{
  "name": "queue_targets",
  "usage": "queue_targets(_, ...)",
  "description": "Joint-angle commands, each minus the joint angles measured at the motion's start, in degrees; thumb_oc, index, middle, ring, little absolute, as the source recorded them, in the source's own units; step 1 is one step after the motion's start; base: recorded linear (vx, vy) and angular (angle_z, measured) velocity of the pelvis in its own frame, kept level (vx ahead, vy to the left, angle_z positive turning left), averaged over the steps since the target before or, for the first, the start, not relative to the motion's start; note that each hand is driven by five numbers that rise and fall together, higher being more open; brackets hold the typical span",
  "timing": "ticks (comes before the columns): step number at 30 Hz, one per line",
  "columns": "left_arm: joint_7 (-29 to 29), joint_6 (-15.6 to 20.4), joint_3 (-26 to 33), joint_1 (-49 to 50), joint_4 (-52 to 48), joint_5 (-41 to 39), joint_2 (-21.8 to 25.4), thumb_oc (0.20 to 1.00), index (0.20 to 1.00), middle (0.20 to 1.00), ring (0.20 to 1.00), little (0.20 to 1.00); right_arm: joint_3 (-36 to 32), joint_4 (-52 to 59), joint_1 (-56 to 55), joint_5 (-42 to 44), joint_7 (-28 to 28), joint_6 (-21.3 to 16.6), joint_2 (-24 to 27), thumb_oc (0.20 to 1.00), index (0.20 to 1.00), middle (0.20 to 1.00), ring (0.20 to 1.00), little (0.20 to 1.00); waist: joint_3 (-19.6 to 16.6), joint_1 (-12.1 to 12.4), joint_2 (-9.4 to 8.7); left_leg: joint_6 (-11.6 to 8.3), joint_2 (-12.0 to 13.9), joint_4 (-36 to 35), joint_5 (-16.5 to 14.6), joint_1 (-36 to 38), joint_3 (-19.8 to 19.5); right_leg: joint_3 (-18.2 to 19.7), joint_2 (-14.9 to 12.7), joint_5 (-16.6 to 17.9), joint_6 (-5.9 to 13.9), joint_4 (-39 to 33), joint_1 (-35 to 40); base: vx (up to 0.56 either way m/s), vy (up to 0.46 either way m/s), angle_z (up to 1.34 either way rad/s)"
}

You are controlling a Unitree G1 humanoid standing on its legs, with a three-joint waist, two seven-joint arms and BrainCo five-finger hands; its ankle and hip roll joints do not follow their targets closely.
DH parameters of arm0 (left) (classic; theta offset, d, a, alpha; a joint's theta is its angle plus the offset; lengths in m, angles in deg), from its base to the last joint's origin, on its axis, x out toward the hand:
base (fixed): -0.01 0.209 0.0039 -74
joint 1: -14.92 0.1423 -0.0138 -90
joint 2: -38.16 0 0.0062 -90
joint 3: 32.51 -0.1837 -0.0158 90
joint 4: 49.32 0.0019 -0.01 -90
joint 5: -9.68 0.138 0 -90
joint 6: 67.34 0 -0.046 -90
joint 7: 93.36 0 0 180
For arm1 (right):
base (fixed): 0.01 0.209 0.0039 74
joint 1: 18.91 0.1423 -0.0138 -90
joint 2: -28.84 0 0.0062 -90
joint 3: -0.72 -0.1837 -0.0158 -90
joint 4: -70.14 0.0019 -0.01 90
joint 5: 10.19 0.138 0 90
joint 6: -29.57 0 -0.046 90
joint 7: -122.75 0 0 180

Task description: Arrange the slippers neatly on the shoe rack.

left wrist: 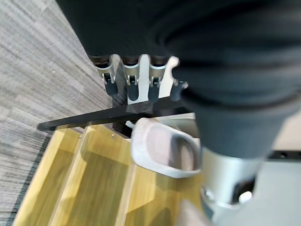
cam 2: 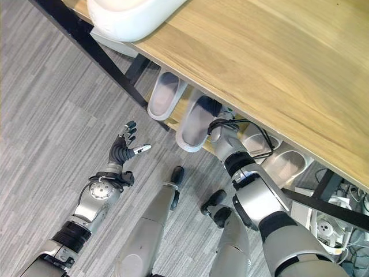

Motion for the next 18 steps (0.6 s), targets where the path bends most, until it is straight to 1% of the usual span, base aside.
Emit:
queue_targets(1,0.94,2.36,-2.34,1.28,-3.43,-1.12,0.54,1.000,1.000,1.000,1.000,1.000,2.95,-1.47,4.48,1.70,3.27,0.08,3.66,1.000,1.000,1.000,1.000,1.000,-2.45,1.03,-0.01,1.54,0.64,1.45,-5.54,0.89,-0.60,3.73,-1.37,4.66,8.21,-4.16,2.81,0.00,0.000,0.00)
queue_targets(3,1.75,2.25,-3.27,1.40,-3.42,-0.95,0.86,1.000,1.000,1.000,1.000,1.000,5.44,-3.12,5.96,0.51,1.54,0.00,3.23,1.000,1.000,1.000,1.000,1.000,-2.47,1.45,-0.07,1.49,0.66,0.70,-5.34,1.33,-0.63,3.66,-1.36,4.73,8.18,-4.51,3.00,0.00,0.000,0.00)
queue_targets(5,2.10,2.24,-3.74,1.50,-3.42,-0.92,1.14,1.000,1.000,1.000,1.000,1.000,6.16,-3.99,7.03,0.34,1.27,0.15,2.91,1.000,1.000,1.000,1.000,1.000,-2.41,1.49,-0.02,1.40,0.68,0.21,-5.16,1.69,-0.58,3.68,-1.32,4.81,8.17,-4.82,3.22,0.00,0.000,0.00)
queue_targets(9,2.67,1.98,-4.45,1.72,-4.11,-0.66,1.66,1.000,1.000,1.000,1.000,1.000,6.08,-4.34,7.75,1.39,1.15,-0.30,2.24,1.000,1.000,1.000,1.000,1.000,-2.30,1.65,0.06,1.33,0.62,-0.49,-4.89,2.18,-0.49,3.73,-1.19,4.97,8.16,-5.37,3.49,0.00,0.000,0.02)
queue_targets(11,3.09,1.99,-4.54,2.10,-3.89,-0.49,1.90,1.000,1.000,1.000,1.000,1.000,5.71,-2.85,7.39,3.01,1.07,-1.40,1.95,1.000,1.000,1.000,1.000,1.000,-2.12,1.55,0.12,1.28,0.72,-0.96,-4.75,2.62,-0.37,3.92,-1.13,5.07,8.13,-5.58,3.65,0.00,0.000,0.00)
queue_targets(18,3.06,1.97,-4.37,2.86,-3.59,-0.43,2.13,1.000,1.000,1.000,1.000,1.000,5.29,-2.27,6.59,4.52,0.08,-2.02,0.85,1.000,1.000,1.000,1.000,1.000,-1.71,1.15,0.12,1.26,0.80,-1.42,-4.69,3.11,-0.09,4.21,-1.14,5.49,8.20,-5.63,3.50,0.00,0.000,0.00)
